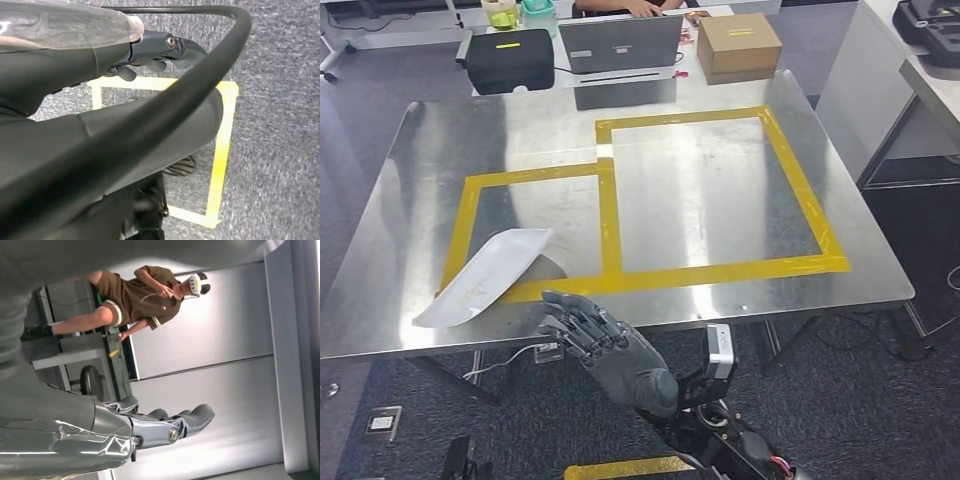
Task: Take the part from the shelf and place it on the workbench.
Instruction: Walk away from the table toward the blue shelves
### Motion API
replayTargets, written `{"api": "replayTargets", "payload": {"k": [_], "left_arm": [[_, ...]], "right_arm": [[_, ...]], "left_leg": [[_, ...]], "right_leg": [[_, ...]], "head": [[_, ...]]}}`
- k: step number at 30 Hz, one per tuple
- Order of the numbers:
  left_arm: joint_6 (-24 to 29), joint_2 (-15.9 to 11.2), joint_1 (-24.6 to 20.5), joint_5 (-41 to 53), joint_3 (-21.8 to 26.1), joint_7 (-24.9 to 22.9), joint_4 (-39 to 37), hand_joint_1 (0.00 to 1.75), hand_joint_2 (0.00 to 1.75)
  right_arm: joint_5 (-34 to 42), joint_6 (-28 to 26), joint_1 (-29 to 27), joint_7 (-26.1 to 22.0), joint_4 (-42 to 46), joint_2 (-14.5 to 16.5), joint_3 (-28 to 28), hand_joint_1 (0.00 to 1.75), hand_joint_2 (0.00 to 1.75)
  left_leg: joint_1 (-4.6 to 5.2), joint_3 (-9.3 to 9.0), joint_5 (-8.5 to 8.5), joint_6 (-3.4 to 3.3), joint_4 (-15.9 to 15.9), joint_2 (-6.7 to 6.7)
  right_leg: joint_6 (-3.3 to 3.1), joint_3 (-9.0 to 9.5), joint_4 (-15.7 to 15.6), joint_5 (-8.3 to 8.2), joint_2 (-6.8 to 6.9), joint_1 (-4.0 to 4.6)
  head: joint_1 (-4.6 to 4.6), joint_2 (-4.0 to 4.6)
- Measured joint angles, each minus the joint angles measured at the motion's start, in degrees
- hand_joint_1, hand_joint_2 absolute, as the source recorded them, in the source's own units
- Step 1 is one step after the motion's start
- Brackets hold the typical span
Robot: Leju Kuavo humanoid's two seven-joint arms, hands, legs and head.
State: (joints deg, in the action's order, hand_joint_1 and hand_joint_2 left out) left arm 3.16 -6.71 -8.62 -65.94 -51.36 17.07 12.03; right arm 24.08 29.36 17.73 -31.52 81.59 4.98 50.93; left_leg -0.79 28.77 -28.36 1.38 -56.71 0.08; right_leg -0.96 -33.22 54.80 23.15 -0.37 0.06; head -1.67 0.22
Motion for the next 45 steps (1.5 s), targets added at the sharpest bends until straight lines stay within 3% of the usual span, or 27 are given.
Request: {"api": "replayTargets", "payload": {"k": [2, 5, 6, 9, 10, 11, 12, 15, 17, 19, 20, 22, 24, 25, 26, 27, 28, 31, 33, 35, 36, 38, 40, 41, 42, 43, 45], "left_arm": [[0.03, -0.10, -0.11, 0.00, 0.01, 0.10, 0.03, 0.00, 0.00], [0.03, -0.02, -0.02, -0.03, 0.02, 0.18, 0.06, 0.00, 0.00], [0.03, 0.01, 0.02, -0.04, 0.02, 0.19, 0.06, 0.00, 0.00], [0.02, 0.06, 0.11, -0.04, 0.02, 0.20, 0.06, 0.00, 0.00], [0.02, 0.07, 0.17, -0.04, 0.02, 0.20, 0.06, 0.00, 0.00], [0.02, 0.09, 0.24, -0.04, 0.02, 0.20, 0.05, 0.00, 0.00], [0.00, 0.11, 0.30, -0.04, 0.02, 0.20, 0.06, 0.00, 0.00], [-0.01, 0.15, 0.35, -0.04, 0.02, 0.22, 0.07, 0.00, 0.00], [-0.02, 0.15, 0.33, -0.03, 0.02, 0.24, 0.08, 0.00, 0.00], [-0.04, 0.14, 0.36, -0.02, 0.02, 0.25, 0.08, 0.00, 0.00], [-0.05, 0.13, 0.38, -0.02, 0.02, 0.25, 0.08, 0.00, 0.00], [-0.06, 0.15, 0.40, -0.03, 0.02, 0.28, 0.09, 0.00, 0.00], [-0.06, 0.20, 0.42, -0.05, 0.02, 0.32, 0.10, 0.00, 0.00], [-0.06, 0.21, 0.45, -0.06, 0.02, 0.32, 0.10, 0.00, 0.00], [-0.06, 0.21, 0.48, -0.09, 0.02, 0.32, 0.10, 0.00, 0.00], [-0.06, 0.21, 0.50, -0.14, 0.02, 0.32, 0.10, 0.00, 0.00], [-0.06, 0.19, 0.51, -0.21, 0.02, 0.32, 0.10, 0.00, 0.00], [-0.05, 0.02, 0.53, -0.46, 0.02, 0.35, 0.12, 0.00, 0.00], [-0.03, -0.10, 0.54, -0.56, 0.02, 0.39, 0.13, 0.00, 0.00], [-0.01, -0.02, 0.52, -0.63, 0.02, 0.42, 0.16, 0.00, 0.00], [0.00, 0.03, 0.51, -0.65, 0.02, 0.42, 0.20, 0.00, 0.00], [0.02, 0.08, 0.52, -0.66, 0.02, 0.42, 0.28, 0.00, 0.00], [0.04, 0.07, 0.60, -0.67, 0.03, 0.42, 0.32, 0.00, 0.00], [0.05, 0.07, 0.62, -0.68, 0.04, 0.42, 0.32, 0.00, 0.00], [0.05, 0.08, 0.62, -0.68, 0.04, 0.42, 0.32, 0.00, 0.00], [0.05, 0.09, 0.62, -0.68, 0.04, 0.42, 0.32, 0.00, 0.00], [0.05, 0.10, 0.59, -0.67, 0.04, 0.43, 0.33, 0.00, 0.00]], "right_arm": [[0.25, -0.03, 0.02, 0.15, 0.03, 0.00, 0.01, 0.00, 1.75], [0.52, -0.09, 0.01, 0.39, 0.03, -0.05, 0.03, 0.00, 1.75], [0.57, -0.10, 0.01, 0.44, 0.03, -0.08, 0.04, 0.00, 1.31], [0.61, -0.26, -0.04, 0.50, 0.03, -0.24, 0.06, 0.00, 1.31], [0.58, -0.37, -0.05, 0.54, 0.02, -0.33, 0.07, 0.00, 1.75], [0.55, -0.49, -0.05, 0.58, 0.02, -0.42, 0.07, 0.00, 1.75], [0.53, -0.59, -0.05, 0.61, 0.02, -0.48, 0.08, 0.00, 1.75], [0.51, -0.64, 0.04, 0.63, 0.03, -0.51, 0.09, 0.00, 1.75], [0.54, -0.63, 0.05, 0.63, 0.04, -0.51, 0.10, 0.00, 0.87], [0.72, -0.62, 0.02, 0.67, 0.05, -0.52, 0.12, 0.00, 0.00], [0.87, -0.60, 0.05, 0.72, 0.05, -0.52, 0.13, 0.00, 0.00], [1.28, -0.42, 0.17, 0.83, 0.05, -0.52, 0.13, 0.00, 0.00], [1.64, -0.16, 0.18, 0.93, 0.02, -0.52, 0.13, 0.00, 0.00], [1.78, -0.02, 0.14, 0.96, -0.02, -0.52, 0.13, 0.00, 0.00], [1.90, 0.14, 0.12, 0.97, -0.07, -0.52, 0.13, 0.00, 0.00], [2.00, 0.34, 0.11, 0.96, -0.14, -0.52, 0.13, 0.00, 0.00], [2.07, 0.55, 0.11, 0.93, -0.21, -0.52, 0.13, 0.00, 0.00], [2.21, 1.08, 0.24, 0.67, -0.32, -0.51, 0.13, 0.00, 0.00], [2.28, 1.36, 0.31, 0.47, -0.36, -0.50, 0.13, 0.00, 0.00], [2.30, 1.57, 0.29, 0.38, -0.46, -0.51, 0.12, 0.00, 0.00], [2.28, 1.62, 0.30, 0.36, -0.52, -0.52, 0.11, 0.00, 0.00], [2.27, 1.67, 0.30, 0.31, -0.70, -0.52, 0.09, 0.00, 0.00], [2.26, 1.69, 0.28, 0.28, -0.95, -0.54, 0.09, 0.00, 0.00], [2.26, 1.70, 0.27, 0.28, -1.07, -0.56, 0.09, 0.00, 0.00], [2.26, 1.70, 0.26, 0.28, -1.18, -0.57, 0.09, 0.00, 0.00], [2.26, 1.70, 0.26, 0.28, -1.27, -0.58, 0.09, 0.00, 0.00], [2.26, 1.70, 0.33, 0.28, -1.37, -0.57, 0.09, 0.00, 0.00]], "left_leg": [[0.50, -1.87, 0.42, -0.51, 3.59, 0.19], [0.33, -1.30, 1.61, -1.35, 4.31, 0.49], [0.16, -1.00, 2.10, -1.71, 4.54, 0.62], [0.05, 0.51, 3.37, -2.22, 4.59, 0.78], [0.06, 1.08, 3.79, -2.16, 4.54, 0.78], [0.05, 1.64, 4.17, -2.06, 4.44, 0.78], [0.01, 2.13, 4.48, -1.90, 4.30, 0.77], [-0.04, 3.29, 5.08, -1.22, 3.52, 0.72], [0.13, 3.88, 5.67, -0.49, 3.14, 0.71], [0.13, 4.31, 6.29, 0.32, 3.04, 0.71], [0.06, 4.72, 5.90, 0.66, 2.61, 0.63], [-0.17, 6.60, 2.31, 1.24, -1.28, 0.43], [-0.28, 9.45, -3.03, 1.73, -9.18, 0.31], [-0.30, 10.36, -4.48, 1.89, -12.55, 0.31], [-0.30, 10.45, -4.68, 1.97, -14.30, 0.30], [-0.30, 9.42, -3.72, 1.93, -13.78, 0.27], [-0.30, 7.18, -2.10, 1.76, -10.91, 0.04], [-0.15, -1.40, 0.72, 0.72, 1.81, -2.26], [0.11, -3.20, 0.75, 0.08, 4.96, -2.61], [-0.03, -2.68, 1.36, -0.76, 5.12, -1.49], [-0.14, -2.29, 1.81, -1.20, 5.23, -0.94], [-0.21, -1.27, 2.71, -1.93, 5.39, 0.21], [-0.05, -0.12, 3.53, -2.23, 5.29, 1.23], [0.00, 0.50, 3.95, -2.21, 5.17, 1.74], [0.02, 1.15, 4.33, -2.13, 5.00, 2.25], [0.02, 1.78, 4.64, -2.00, 4.75, 2.75], [0.13, 2.81, 5.02, -1.64, 3.97, 3.62]], "right_leg": [[0.58, -0.16, -0.06, -0.58, 0.12, 0.06], [1.61, -0.59, 0.54, -0.22, 0.22, -0.07], [1.91, -1.31, 2.15, 1.45, 0.20, -0.10], [2.68, -4.59, 12.92, 9.25, 0.16, -0.36], [2.91, -4.94, 15.86, 10.44, 0.16, -0.48], [3.08, -4.34, 16.77, 10.35, 0.17, -0.60], [3.18, -2.62, 15.31, 9.22, 0.18, -0.70], [3.00, 5.68, 3.15, 5.83, 0.15, -0.80], [2.51, 7.83, -0.82, 5.82, 0.02, -0.62], [1.60, 7.30, -1.07, 5.28, 0.02, -0.60], [1.04, 6.96, -1.18, 4.84, 0.08, -0.67], [-0.11, 5.85, -1.49, 3.76, 0.31, -0.83], [-0.59, 4.46, -1.43, 2.70, 0.40, -0.68], [-0.62, 3.74, -1.40, 2.16, 0.37, -0.61], [-0.60, 3.05, -1.36, 1.66, 0.32, -0.57], [-0.51, 2.44, -1.32, 1.20, 0.12, -0.55], [-0.38, 1.91, -1.31, 0.75, -0.15, -0.54], [0.31, 0.76, -1.22, -0.59, -1.12, -0.36], [0.97, 0.32, -1.23, -1.49, -1.78, -0.25], [1.69, -0.16, -1.07, -1.83, -2.27, -0.27], [2.02, -0.77, -0.04, -0.78, -2.02, -0.28], [2.46, -2.86, 5.46, 4.15, -0.99, -0.51], [2.84, -4.77, 13.37, 8.91, -0.33, -0.67], [2.98, -4.81, 15.83, 9.42, -0.20, -0.69], [3.09, -3.96, 16.41, 8.63, -0.09, -0.70], [3.14, -2.07, 14.75, 7.00, 0.13, -0.72], [3.08, 3.65, 7.09, 4.69, 1.60, -0.61]], "head": [[-0.04, 0.00], [-0.04, 0.00], [0.20, 0.00], [1.26, 0.00], [1.55, 0.00], [1.77, 0.00], [2.01, 0.00], [2.76, 0.00], [2.95, 0.00], [2.70, 0.00], [2.59, 0.00], [1.97, 0.01], [1.12, 0.01], [0.82, 0.01], [0.64, 0.01], [0.42, 0.00], [0.21, 0.00], [-0.33, 0.00], [-0.31, 0.00], [-0.11, 0.00], [0.12, 0.00], [0.87, 0.00], [1.62, 0.00], [1.85, 0.00], [2.10, 0.00], [2.34, 0.00], [2.83, 0.00]]}}
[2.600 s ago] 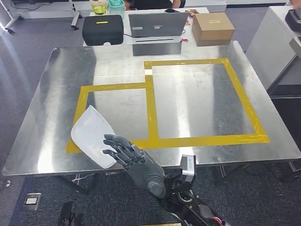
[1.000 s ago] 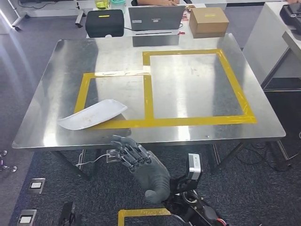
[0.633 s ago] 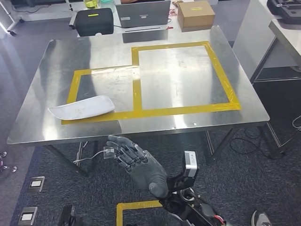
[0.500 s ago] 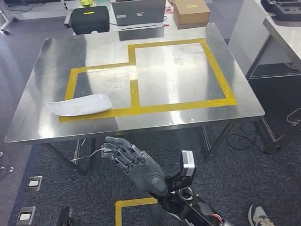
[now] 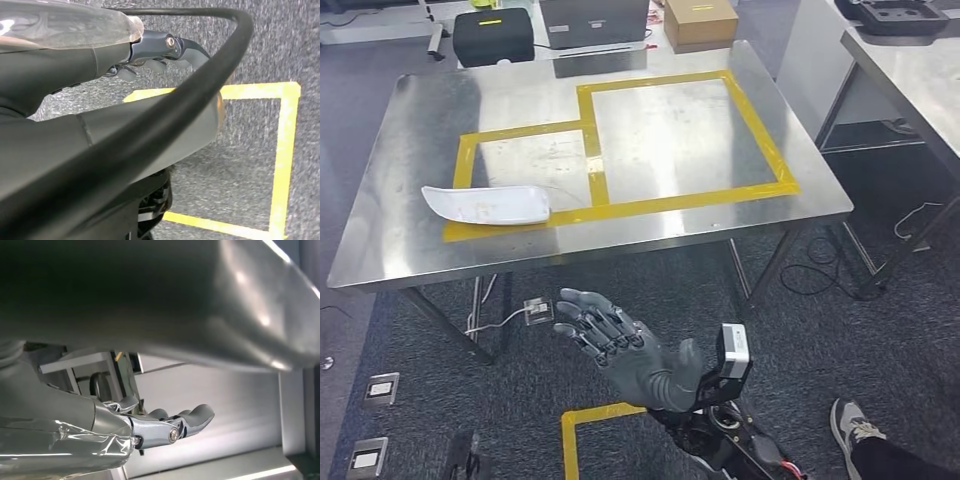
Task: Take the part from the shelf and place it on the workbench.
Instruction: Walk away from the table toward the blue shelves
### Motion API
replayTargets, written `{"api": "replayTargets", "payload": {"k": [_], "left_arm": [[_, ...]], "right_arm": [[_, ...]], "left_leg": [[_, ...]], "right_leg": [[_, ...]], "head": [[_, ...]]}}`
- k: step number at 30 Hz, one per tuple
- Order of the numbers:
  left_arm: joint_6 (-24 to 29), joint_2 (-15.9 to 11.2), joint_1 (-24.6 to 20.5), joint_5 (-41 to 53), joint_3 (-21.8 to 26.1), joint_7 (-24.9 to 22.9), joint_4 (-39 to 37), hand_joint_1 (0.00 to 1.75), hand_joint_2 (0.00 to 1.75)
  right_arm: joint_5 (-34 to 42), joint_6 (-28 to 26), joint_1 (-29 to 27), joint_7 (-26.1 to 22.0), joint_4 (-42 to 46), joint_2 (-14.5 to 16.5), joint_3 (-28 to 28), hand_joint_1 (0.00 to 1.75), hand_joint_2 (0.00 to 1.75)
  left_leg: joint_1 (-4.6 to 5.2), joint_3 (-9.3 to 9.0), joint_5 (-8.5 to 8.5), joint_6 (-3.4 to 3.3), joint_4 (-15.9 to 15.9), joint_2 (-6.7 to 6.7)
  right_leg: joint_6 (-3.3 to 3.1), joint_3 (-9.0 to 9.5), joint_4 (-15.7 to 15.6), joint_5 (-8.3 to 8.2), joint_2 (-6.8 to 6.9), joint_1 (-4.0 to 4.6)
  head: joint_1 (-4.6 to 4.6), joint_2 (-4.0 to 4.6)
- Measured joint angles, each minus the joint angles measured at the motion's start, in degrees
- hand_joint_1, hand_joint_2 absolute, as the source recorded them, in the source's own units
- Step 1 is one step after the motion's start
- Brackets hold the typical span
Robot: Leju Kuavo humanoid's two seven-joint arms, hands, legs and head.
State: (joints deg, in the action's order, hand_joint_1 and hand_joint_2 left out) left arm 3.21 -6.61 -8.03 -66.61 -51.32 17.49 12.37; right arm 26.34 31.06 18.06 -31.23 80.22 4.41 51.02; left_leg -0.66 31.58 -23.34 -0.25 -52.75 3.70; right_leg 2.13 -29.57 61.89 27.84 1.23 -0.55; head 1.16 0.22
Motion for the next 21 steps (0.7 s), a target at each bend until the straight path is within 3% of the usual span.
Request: {"api": "replayTargets", "payload": {"k": [2, 3, 5, 7, 9, 10, 11, 12, 13, 15, 17, 18, 20, 21], "left_arm": [[0.01, -0.01, -0.02, 0.00, 0.00, 0.01, 0.01, 0.00, 0.00], [0.02, -0.01, -0.03, 0.01, 0.00, 0.01, 0.02, 0.00, 0.00], [0.04, -0.01, -0.08, 0.01, 0.00, 0.02, 0.03, 0.00, 0.00], [0.04, 0.00, -0.04, 0.01, 0.00, 0.02, 0.04, 0.00, 0.00], [0.04, 0.02, 0.03, 0.01, 0.00, 0.02, 0.05, 0.00, 0.00], [0.04, 0.02, 0.05, 0.00, 0.00, 0.02, 0.05, 0.00, 0.00], [0.05, 0.02, 0.07, -0.01, 0.00, 0.02, 0.05, 0.00, 0.00], [0.05, 0.02, 0.08, -0.02, 0.00, 0.02, 0.05, 0.00, 0.00], [0.06, 0.01, 0.08, -0.06, 0.00, 0.02, 0.05, 0.00, 0.00], [0.07, -0.12, 0.02, -0.14, 0.01, 0.02, 0.05, 0.00, 0.00], [0.07, -0.31, -0.04, -0.16, 0.02, 0.02, 0.06, 0.00, 0.00], [0.07, -0.38, -0.09, -0.16, 0.02, 0.02, 0.08, 0.00, 0.00], [0.07, -0.24, -0.16, -0.17, 0.02, 0.02, 0.14, 0.00, 0.00], [0.07, -0.17, -0.18, -0.20, 0.03, 0.02, 0.16, 0.00, 0.00]], "right_arm": [[0.02, 0.01, 0.12, -0.04, -0.01, 0.01, 0.01, 0.00, 0.00], [0.02, 0.01, 0.17, -0.07, -0.02, 0.01, 0.01, 0.00, 0.00], [0.03, 0.01, 0.14, -0.13, -0.03, 0.01, 0.00, 0.00, 0.00], [0.02, 0.01, 0.12, -0.16, -0.03, 0.01, -0.01, 0.00, 0.00], [0.01, 0.00, 0.14, -0.18, -0.04, 0.02, 0.00, 0.00, 0.00], [0.00, 0.00, 0.10, -0.18, -0.07, 0.03, 0.01, 0.00, 0.00], [0.00, 0.00, 0.06, -0.19, -0.11, 0.03, 0.02, 0.00, 0.00], [0.00, 0.00, 0.02, -0.19, -0.16, 0.03, 0.02, 0.00, 0.00], [0.00, 0.01, -0.01, -0.19, -0.21, 0.03, 0.02, 0.00, 0.00], [0.00, 0.02, 0.01, -0.21, -0.26, 0.03, 0.02, 0.00, 0.00], [-0.01, 0.03, 0.07, -0.26, -0.27, 0.05, 0.02, 0.00, 0.00], [-0.01, 0.04, 0.09, -0.27, -0.28, 0.05, 0.02, 0.00, 0.00], [-0.02, 0.07, 0.07, -0.29, -0.33, 0.04, 0.01, 0.00, 0.00], [-0.01, 0.06, 0.07, -0.30, -0.38, 0.03, 0.00, 0.00, 0.00]], "left_leg": [[0.22, 0.68, 0.47, 0.61, -0.72, 0.80], [0.30, 0.96, 0.78, 0.98, -0.91, 1.23], [0.19, 1.46, 1.00, 1.81, -1.34, 1.54], [0.03, 2.87, -2.02, 2.48, -4.25, -0.22], [-0.04, 5.47, -7.68, 2.77, -11.45, -2.49], [-0.05, 6.61, -9.73, 2.77, -15.29, -2.96], [-0.04, 7.12, -10.61, 2.69, -17.91, -3.19], [-0.02, 6.63, -10.16, 2.53, -18.50, -3.29], [0.03, 5.02, -8.72, 2.25, -16.75, -3.44], [0.24, -0.62, -5.56, 1.34, -8.56, -5.07], [0.41, -4.85, -4.35, 0.67, -1.40, -6.94], [0.49, -5.56, -4.29, 0.55, 0.03, -7.25], [0.42, -5.26, -3.71, 0.36, 0.54, -6.08], [0.29, -5.00, -3.29, 0.14, 0.69, -5.42]], "right_leg": [[-0.48, 3.84, -6.23, 0.31, 1.27, 0.33], [-0.79, 4.27, -7.44, 0.77, 1.26, 0.50], [-1.82, 3.30, -7.96, 0.42, 0.39, 0.43], [-3.19, 2.19, -8.21, -0.60, -0.40, 0.27], [-4.03, 0.85, -8.20, -1.84, -1.26, 0.31], [-4.18, 0.05, -8.17, -2.49, -1.75, 0.40], [-4.21, -0.72, -8.14, -3.10, -2.31, 0.50], [-4.20, -1.43, -8.11, -3.67, -2.88, 0.58], [-4.15, -2.05, -8.10, -4.20, -3.49, 0.65], [-3.96, -3.02, -8.08, -5.18, -4.61, 0.77], [-3.51, -3.73, -8.06, -6.17, -5.55, 0.92], [-3.19, -4.00, -8.09, -6.65, -5.99, 0.93], [-2.52, -4.46, -7.99, -7.29, -6.64, 0.92], [-2.23, -4.89, -7.36, -6.65, -6.13, 0.97]], "head": [[0.25, 0.00], [0.25, 0.00], [-0.02, 0.00], [-0.44, 0.00], [-1.10, 0.00], [-1.40, 0.00], [-1.58, 0.00], [-1.75, 0.00], [-1.94, 0.00], [-2.31, 0.00], [-2.46, 0.00], [-2.49, 0.00], [-2.46, 0.00], [-2.42, 0.00]]}}
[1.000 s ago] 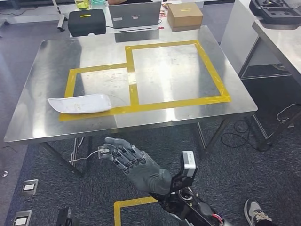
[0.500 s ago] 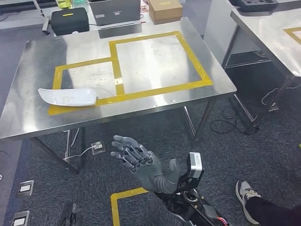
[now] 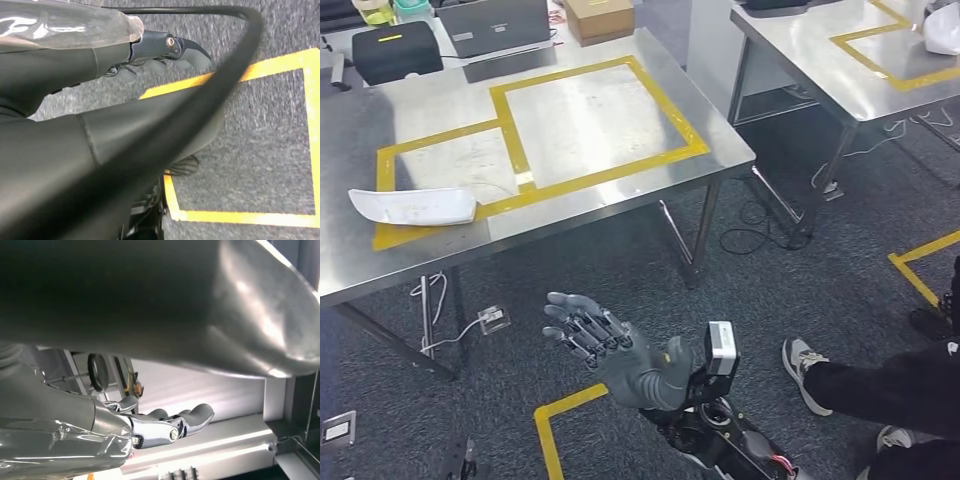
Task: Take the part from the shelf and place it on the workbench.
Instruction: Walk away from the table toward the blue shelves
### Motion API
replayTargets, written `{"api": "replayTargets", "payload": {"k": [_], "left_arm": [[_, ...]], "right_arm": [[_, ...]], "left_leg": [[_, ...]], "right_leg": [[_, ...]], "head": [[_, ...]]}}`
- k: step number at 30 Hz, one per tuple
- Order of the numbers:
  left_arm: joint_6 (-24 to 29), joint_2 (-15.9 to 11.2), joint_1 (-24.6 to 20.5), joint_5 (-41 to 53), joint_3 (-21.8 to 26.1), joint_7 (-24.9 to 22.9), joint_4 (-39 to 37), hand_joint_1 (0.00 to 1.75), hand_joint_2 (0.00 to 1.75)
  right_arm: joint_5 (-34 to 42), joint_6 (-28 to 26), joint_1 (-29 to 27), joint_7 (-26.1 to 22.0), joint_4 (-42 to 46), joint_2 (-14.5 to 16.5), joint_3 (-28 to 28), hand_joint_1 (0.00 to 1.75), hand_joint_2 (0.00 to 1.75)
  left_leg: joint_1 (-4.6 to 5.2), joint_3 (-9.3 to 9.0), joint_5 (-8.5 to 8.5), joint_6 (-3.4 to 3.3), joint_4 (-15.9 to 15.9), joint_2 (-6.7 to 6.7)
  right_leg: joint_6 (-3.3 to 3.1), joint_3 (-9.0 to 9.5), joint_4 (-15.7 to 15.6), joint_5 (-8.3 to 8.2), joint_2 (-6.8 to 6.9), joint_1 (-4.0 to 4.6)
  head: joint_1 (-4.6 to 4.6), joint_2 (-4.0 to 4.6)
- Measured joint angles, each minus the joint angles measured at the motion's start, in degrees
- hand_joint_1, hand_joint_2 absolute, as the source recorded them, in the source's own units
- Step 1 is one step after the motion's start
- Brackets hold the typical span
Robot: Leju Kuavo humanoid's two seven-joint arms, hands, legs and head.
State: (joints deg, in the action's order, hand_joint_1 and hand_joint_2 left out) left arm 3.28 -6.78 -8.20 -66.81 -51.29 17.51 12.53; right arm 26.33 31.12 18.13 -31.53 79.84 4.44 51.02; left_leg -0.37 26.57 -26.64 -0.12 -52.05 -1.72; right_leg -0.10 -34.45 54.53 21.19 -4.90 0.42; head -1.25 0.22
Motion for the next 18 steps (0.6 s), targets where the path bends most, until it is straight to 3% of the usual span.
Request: {"api": "replayTargets", "payload": {"k": [1, 3, 4, 5, 6, 7, 9, 11, 12, 14, 15, 16, 18], "left_arm": [[0.00, 0.07, 0.04, -0.02, 0.01, 0.01, 0.01, 0.00, 0.00], [0.00, 0.08, 0.18, -0.06, 0.02, 0.02, 0.02, 0.00, 0.00], [-0.01, 0.07, 0.24, -0.06, 0.02, 0.03, 0.02, 0.00, 0.00], [-0.01, 0.06, 0.28, -0.06, 0.02, 0.03, 0.02, 0.00, 0.00], [-0.02, 0.05, 0.28, -0.06, 0.02, 0.03, 0.02, 0.00, 0.00], [-0.04, 0.05, 0.26, -0.05, 0.02, 0.03, 0.02, 0.00, 0.00], [-0.09, 0.06, 0.19, -0.05, 0.02, 0.04, 0.02, 0.00, 0.00], [-0.11, 0.05, 0.16, -0.04, 0.02, 0.04, 0.02, 0.00, 0.00], [-0.11, 0.05, 0.13, -0.04, 0.02, 0.04, 0.02, 0.00, 0.00], [-0.13, 0.07, 0.07, -0.03, 0.02, 0.04, 0.02, 0.00, 0.00], [-0.14, 0.07, 0.04, -0.02, 0.02, 0.04, 0.02, 0.00, 0.00], [-0.15, 0.07, 0.05, -0.02, 0.02, 0.04, 0.02, 0.00, 0.00], [-0.15, 0.05, 0.13, -0.04, 0.02, 0.04, 0.02, 0.00, 0.00]], "right_arm": [[-0.01, -0.01, 0.03, -0.02, -0.04, -0.01, -0.01, 0.00, 0.00], [0.01, -0.04, 0.12, -0.04, -0.11, -0.02, -0.02, 0.00, 0.00], [0.02, -0.05, 0.14, -0.03, -0.15, -0.03, -0.02, 0.00, 0.00], [0.03, -0.07, 0.14, -0.03, -0.19, -0.04, -0.01, 0.00, 0.00], [0.04, -0.07, 0.14, -0.03, -0.23, -0.04, -0.01, 0.00, 0.00], [0.06, -0.08, 0.15, -0.03, -0.26, -0.05, -0.02, 0.00, 0.00], [0.07, -0.08, 0.25, -0.03, -0.28, -0.05, -0.02, 0.00, 0.00], [0.12, -0.08, 0.47, -0.03, -0.28, -0.05, -0.03, 0.00, 0.00], [0.16, -0.09, 0.56, -0.04, -0.28, -0.05, -0.05, 0.00, 0.00], [0.30, -0.20, 0.63, -0.04, -0.28, -0.08, -0.09, 0.00, 0.00], [0.35, -0.34, 0.66, -0.05, -0.28, -0.08, -0.10, 0.00, 0.00], [0.40, -0.55, 0.73, -0.04, -0.29, -0.09, -0.10, 0.00, 0.00], [0.36, -1.25, 0.90, -0.02, -0.31, -0.10, -0.13, 0.00, 0.00]], "left_leg": [[-0.15, 0.36, 0.49, -0.33, 0.18, 0.76], [-0.18, 1.35, 1.38, -0.77, 0.29, 2.17], [-0.13, 1.91, 1.77, -0.86, 0.24, 2.91], [-0.10, 2.48, 2.16, -0.78, 0.16, 3.59], [-0.10, 3.04, 2.50, -0.66, 0.04, 4.29], [-0.13, 3.58, 2.79, -0.51, -0.12, 4.92], [-0.18, 4.40, 3.17, -0.15, -0.60, 6.14], [-0.10, 4.94, 3.59, 0.48, -1.09, 7.16], [-0.04, 5.15, 3.89, 0.86, -1.22, 7.61], [-0.16, 5.50, 4.38, 1.68, -1.32, 8.28], [-0.27, 5.83, 3.83, 2.06, -1.80, 7.70], [-0.40, 6.52, 2.35, 2.37, -3.24, 6.52], [-0.56, 8.98, -2.78, 2.73, -9.73, 3.50]], "right_leg": [[0.28, -0.75, 1.68, 1.68, 1.00, 0.00], [0.87, -3.12, 8.57, 7.32, 3.41, -0.28], [1.19, -4.26, 12.79, 9.78, 4.01, -0.56], [1.47, -4.82, 16.04, 10.98, 4.27, -0.82], [1.72, -4.51, 17.52, 10.82, 4.43, -1.04], [1.92, -3.03, 16.73, 9.53, 4.61, -1.26], [2.11, 2.38, 9.54, 6.69, 5.93, -1.48], [1.76, 7.17, 2.07, 6.14, 7.59, -1.05], [1.42, 8.05, 0.28, 6.42, 7.93, -0.76], [0.48, 7.78, -0.67, 6.02, 7.16, -0.51], [-0.06, 7.42, -0.92, 5.58, 6.65, -0.57], [-0.67, 6.96, -1.13, 5.06, 6.22, -0.68], [-1.55, 5.82, -1.26, 3.94, 5.37, -0.79]], "head": [[0.30, 0.00], [1.04, 0.00], [1.39, 0.00], [1.61, 0.00], [1.79, 0.00], [1.99, 0.00], [2.31, 0.00], [2.69, 0.00], [2.84, 0.00], [3.08, 0.00], [3.18, 0.00], [3.13, 0.00], [2.51, 0.00]]}}
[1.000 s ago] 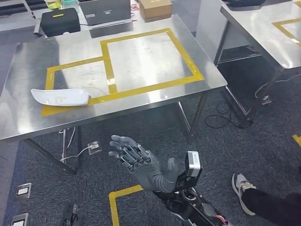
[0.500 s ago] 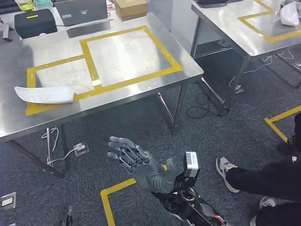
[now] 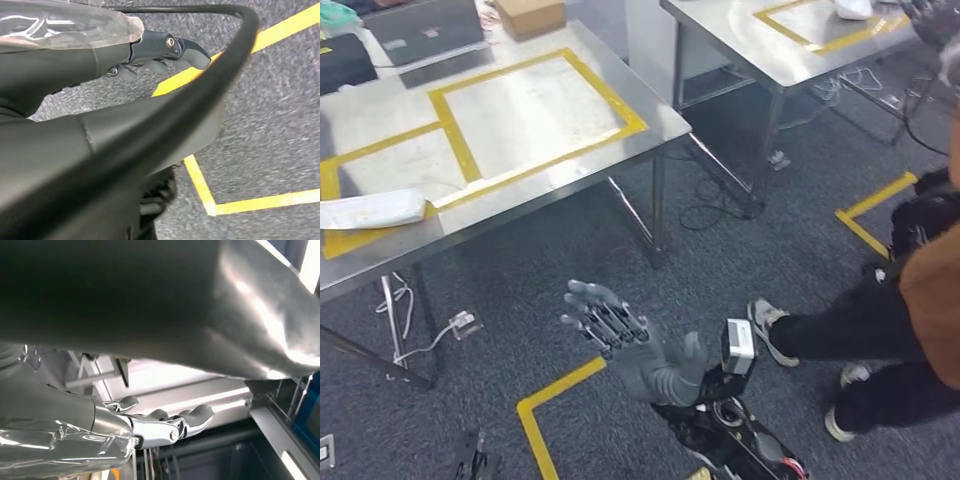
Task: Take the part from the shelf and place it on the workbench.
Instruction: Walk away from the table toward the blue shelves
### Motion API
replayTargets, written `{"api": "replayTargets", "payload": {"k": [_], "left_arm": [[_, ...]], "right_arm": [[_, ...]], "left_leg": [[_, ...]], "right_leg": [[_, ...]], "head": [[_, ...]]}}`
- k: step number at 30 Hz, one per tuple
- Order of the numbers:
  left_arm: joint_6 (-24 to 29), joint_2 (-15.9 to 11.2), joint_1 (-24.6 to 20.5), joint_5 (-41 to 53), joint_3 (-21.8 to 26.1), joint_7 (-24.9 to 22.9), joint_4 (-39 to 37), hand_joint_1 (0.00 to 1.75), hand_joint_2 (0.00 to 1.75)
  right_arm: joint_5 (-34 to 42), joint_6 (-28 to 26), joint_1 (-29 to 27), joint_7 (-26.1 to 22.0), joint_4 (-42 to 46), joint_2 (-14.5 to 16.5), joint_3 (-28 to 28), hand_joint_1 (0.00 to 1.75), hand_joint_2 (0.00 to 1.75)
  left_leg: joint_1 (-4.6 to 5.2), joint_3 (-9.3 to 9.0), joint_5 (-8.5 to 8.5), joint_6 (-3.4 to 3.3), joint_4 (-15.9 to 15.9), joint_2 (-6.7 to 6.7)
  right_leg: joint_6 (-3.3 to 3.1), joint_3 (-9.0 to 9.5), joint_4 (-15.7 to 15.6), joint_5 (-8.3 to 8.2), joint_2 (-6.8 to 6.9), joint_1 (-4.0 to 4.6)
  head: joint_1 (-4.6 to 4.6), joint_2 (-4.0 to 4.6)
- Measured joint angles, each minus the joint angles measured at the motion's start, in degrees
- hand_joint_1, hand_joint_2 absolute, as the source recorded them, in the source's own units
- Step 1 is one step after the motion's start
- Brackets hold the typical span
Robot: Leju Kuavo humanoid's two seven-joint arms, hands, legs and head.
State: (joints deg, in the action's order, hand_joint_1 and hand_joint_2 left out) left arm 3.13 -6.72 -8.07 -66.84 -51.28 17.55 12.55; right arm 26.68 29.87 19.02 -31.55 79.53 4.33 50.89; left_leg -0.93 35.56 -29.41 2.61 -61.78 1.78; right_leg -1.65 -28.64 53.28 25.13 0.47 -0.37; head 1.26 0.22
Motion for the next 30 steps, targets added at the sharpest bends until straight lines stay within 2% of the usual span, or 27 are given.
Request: {"api": "replayTargets", "payload": {"k": [1, 2, 3, 4, 6, 8, 9, 10, 11, 12, 13, 14, 15, 16, 17, 18, 19, 20, 21, 23, 24, 25, 26, 27, 28, 29, 30], "left_arm": [[-0.01, 0.01, 0.08, -0.07, 0.00, 0.01, 0.00, 0.00, 0.00], [-0.01, 0.01, 0.16, -0.20, 0.00, 0.03, 0.00, 0.00, 0.00], [-0.03, 0.00, 0.23, -0.38, 0.00, 0.12, 0.00, 0.00, 0.00], [-0.07, -0.03, 0.31, -0.62, 0.01, 0.27, 0.00, 0.00, 0.00], [-0.24, -0.16, 0.44, -1.05, 0.07, 0.69, 0.00, 0.00, 0.00], [-0.45, -0.31, 0.64, -1.45, 0.22, 1.14, 0.00, 0.00, 0.00], [-0.54, -0.34, 0.78, -1.68, 0.32, 1.37, 0.00, 0.00, 0.00], [-0.60, -0.34, 0.92, -1.91, 0.43, 1.56, 0.00, 0.00, 0.00], [-0.66, -0.30, 1.05, -2.10, 0.52, 1.73, 0.00, 0.00, 0.00], [-0.73, -0.27, 1.14, -2.28, 0.61, 1.86, 0.00, 0.00, 0.00], [-0.81, -0.25, 1.25, -2.46, 0.71, 1.96, 0.00, 0.00, 0.00], [-0.90, -0.26, 1.44, -2.69, 0.82, 2.08, 0.00, 0.00, 0.00], [-0.98, -0.32, 1.65, -2.92, 0.95, 2.21, 0.00, 0.00, 0.00], [-1.03, -0.39, 1.92, -3.16, 1.08, 2.32, -0.01, 0.00, 0.00], [-1.05, -0.46, 2.15, -3.38, 1.20, 2.41, -0.01, 0.00, 0.00], [-1.05, -0.52, 2.29, -3.55, 1.29, 2.49, -0.02, 0.00, 0.00], [-1.05, -0.57, 2.36, -3.73, 1.37, 2.54, -0.02, 0.00, 0.00], [-1.05, -0.60, 2.37, -3.88, 1.41, 2.58, -0.02, 0.00, 0.00], [-1.05, -0.63, 2.36, -4.01, 1.44, 2.60, -0.02, 0.00, 0.00], [-1.04, -0.65, 2.42, -4.21, 1.51, 2.62, -0.02, 0.00, 0.00], [-1.02, -0.67, 2.44, -4.34, 1.56, 2.67, -0.02, 0.00, 0.00], [-1.00, -0.68, 2.42, -4.50, 1.61, 2.71, -0.02, 0.00, 0.00], [-0.98, -0.69, 2.38, -4.66, 1.68, 2.75, -0.02, 0.00, 0.00], [-0.96, -0.72, 2.30, -4.80, 1.79, 2.78, -0.02, 0.00, 0.00], [-0.95, -0.73, 2.29, -4.92, 1.90, 2.78, -0.02, 0.00, 0.00], [-0.95, -0.74, 2.34, -5.00, 2.00, 2.78, -0.01, 0.00, 0.00], [-0.94, -0.75, 2.43, -5.06, 2.10, 2.79, -0.01, 0.00, 0.00]], "right_arm": [[-0.17, -0.62, 0.04, 0.05, -0.06, -0.07, -0.03, 0.00, 0.00], [-0.49, -1.62, 0.02, 0.21, -0.15, -0.22, -0.15, 0.00, 0.00], [-0.86, -2.83, -0.01, 0.42, -0.28, -0.44, -0.37, 0.00, 0.00], [-1.12, -4.10, -0.03, 0.64, -0.44, -0.77, -0.72, 0.00, 0.00], [-0.99, -5.96, -0.07, 0.87, -0.85, -1.61, -1.79, 0.00, 0.00], [-0.26, -7.06, -0.16, 0.71, -1.50, -2.58, -3.23, 0.00, 0.00], [0.11, -7.54, -0.32, 0.59, -1.92, -3.16, -4.04, 0.00, 0.00], [0.52, -8.02, -0.64, 0.49, -2.43, -3.84, -4.93, 0.00, 0.00], [0.91, -8.43, -1.12, 0.43, -2.98, -4.67, -5.90, 0.00, 0.00], [1.24, -8.77, -1.69, 0.36, -3.53, -5.53, -6.95, 0.00, 0.00], [1.53, -9.08, -2.28, 0.31, -4.05, -6.35, -8.01, 0.00, 0.00], [1.71, -9.38, -2.82, 0.27, -4.53, -7.06, -9.06, 0.00, 0.00], [1.80, -9.73, -3.32, 0.27, -5.01, -7.65, -10.09, 0.00, 0.00], [1.85, -10.14, -3.84, 0.36, -5.53, -8.17, -11.08, 0.00, 0.00], [1.81, -10.49, -4.43, 0.46, -6.13, -8.62, -12.11, 0.00, 0.00], [1.75, -10.74, -5.05, 0.58, -6.74, -9.05, -13.06, 0.00, 0.00], [1.72, -10.85, -5.63, 0.66, -7.36, -9.46, -13.93, 0.00, 0.00], [1.69, -10.92, -6.09, 0.70, -7.99, -9.86, -14.72, 0.00, 0.00], [1.70, -11.07, -6.38, 0.72, -8.59, -10.21, -15.44, 0.00, 0.00], [1.70, -11.78, -6.52, 0.99, -9.80, -10.75, -16.92, 0.00, 0.00], [1.64, -12.31, -6.53, 1.22, -10.51, -10.98, -17.61, 0.00, 0.00], [1.57, -12.84, -6.60, 1.44, -11.38, -11.22, -18.24, 0.00, 0.00], [1.46, -13.23, -6.84, 1.51, -12.36, -11.50, -18.79, 0.00, 0.00], [1.32, -13.45, -7.15, 1.50, -13.36, -11.76, -19.25, 0.00, 0.00], [1.22, -13.52, -7.41, 1.39, -14.23, -11.94, -19.64, 0.00, 0.00], [1.13, -13.53, -7.59, 1.28, -15.00, -12.13, -20.03, 0.00, 0.00], [1.09, -13.56, -7.62, 1.20, -15.68, -12.25, -20.41, 0.00, 0.00]], "left_leg": [[-0.03, 1.42, -2.48, 0.03, -4.18, -0.84], [-0.04, 2.34, -3.90, 0.04, -7.46, -1.20], [-0.05, 2.43, -4.10, 0.01, -8.96, -1.33], [-0.07, 1.48, -3.16, -0.05, -8.31, -1.41], [-0.24, -3.25, 0.23, -0.30, -1.26, -2.45], [-0.35, -7.80, 1.93, -0.61, 6.39, -4.48], [-0.32, -8.85, 2.05, -0.76, 8.32, -5.11], [-0.19, -9.04, 2.03, -0.93, 8.86, -5.03], [-0.22, -8.81, 2.29, -1.23, 8.77, -4.45], [-0.24, -8.54, 2.59, -1.60, 8.79, -3.83], [-0.25, -8.17, 2.96, -2.09, 8.78, -3.20], [-0.23, -7.72, 3.39, -2.62, 8.87, -2.47], [-0.04, -7.22, 3.79, -3.01, 8.87, -1.75], [0.16, -6.68, 4.18, -3.31, 8.84, -1.03], [0.34, -6.11, 4.59, -3.46, 8.81, -0.27], [0.49, -5.52, 4.99, -3.49, 8.76, 0.41], [0.62, -4.93, 5.39, -3.48, 8.71, 1.05], [0.74, -4.41, 5.74, -3.42, 8.65, 1.63], [0.84, -4.01, 6.04, -3.31, 8.57, 2.18], [1.10, -3.55, 6.60, -2.89, 8.40, 3.29], [1.17, -3.46, 6.93, -2.61, 8.36, 3.87], [1.18, -3.40, 7.29, -2.32, 8.34, 4.43], [1.13, -3.38, 7.64, -2.05, 8.34, 4.96], [1.00, -3.25, 7.55, -1.71, 8.12, 4.84], [0.94, -2.84, 6.55, -1.38, 7.30, 3.95], [0.86, -2.04, 4.44, -1.07, 5.35, 2.56], [0.77, -0.92, 1.47, -0.83, 2.28, 0.92]], "right_leg": [[-0.19, -0.75, 0.04, -0.56, -0.50, 0.05], [-0.21, -1.50, 0.05, -1.11, -1.10, 0.10], [-0.17, -2.19, 0.08, -1.65, -1.71, 0.13], [-0.06, -2.89, 0.12, -2.19, -2.37, 0.14], [0.36, -4.02, 0.32, -3.09, -3.61, 0.07], [0.98, -5.02, 0.61, -3.88, -4.70, 0.17], [1.32, -5.33, 0.69, -4.28, -5.18, 0.24], [1.68, -5.56, 0.67, -4.71, -5.65, 0.28], [2.05, -5.73, 0.61, -5.07, -6.00, 0.29], [2.36, -6.06, 0.91, -4.79, -5.63, 0.30], [2.65, -6.63, 1.92, -3.67, -4.71, 0.30], [2.86, -7.56, 4.21, -1.45, -3.46, 0.28], [3.04, -8.65, 7.68, 1.49, -2.14, 0.15], [3.26, -9.75, 11.86, 4.35, -1.44, 0.00], [3.46, -10.54, 15.86, 6.34, -1.15, -0.16], [3.61, -10.57, 18.42, 6.87, -1.05, -0.28], [3.70, -9.69, 19.03, 6.19, -0.96, -0.34], [3.68, -7.77, 17.41, 4.66, -0.74, -0.36], [3.55, -4.90, 13.83, 3.14, -0.11, -0.34], [3.04, 1.05, 5.02, 2.46, 1.87, 0.09], [2.73, 2.80, 1.98, 2.78, 2.56, 0.37], [2.43, 3.44, 0.40, 3.16, 2.70, 0.67], [2.04, 3.26, -0.09, 2.96, 2.32, 0.76], [1.62, 2.75, -0.22, 2.53, 1.95, 0.69], [1.10, 2.23, -0.35, 2.02, 1.57, 0.59], [0.53, 1.66, -0.47, 1.36, 1.22, 0.44], [0.09, 1.03, -0.50, 0.63, 0.79, 0.37]], "head": [[-0.30, 0.00], [-0.57, 0.00], [-0.73, 0.00], [-0.93, 0.00], [-1.41, 0.00], [-1.78, 0.00], [-1.83, 0.00], [-1.83, 0.00], [-1.70, 0.00], [-1.50, 0.00], [-1.12, 0.00], [-0.62, 0.00], [-0.15, 0.00], [0.25, 0.00], [0.48, 0.00], [0.64, 0.00], [0.82, 0.00], [1.03, 0.00], [1.30, 0.00], [1.75, 0.00], [1.80, 0.00], [1.78, 0.00], [1.64, 0.00], [1.58, 0.00], [1.55, 0.00], [1.37, 0.00], [1.20, 0.00]]}}
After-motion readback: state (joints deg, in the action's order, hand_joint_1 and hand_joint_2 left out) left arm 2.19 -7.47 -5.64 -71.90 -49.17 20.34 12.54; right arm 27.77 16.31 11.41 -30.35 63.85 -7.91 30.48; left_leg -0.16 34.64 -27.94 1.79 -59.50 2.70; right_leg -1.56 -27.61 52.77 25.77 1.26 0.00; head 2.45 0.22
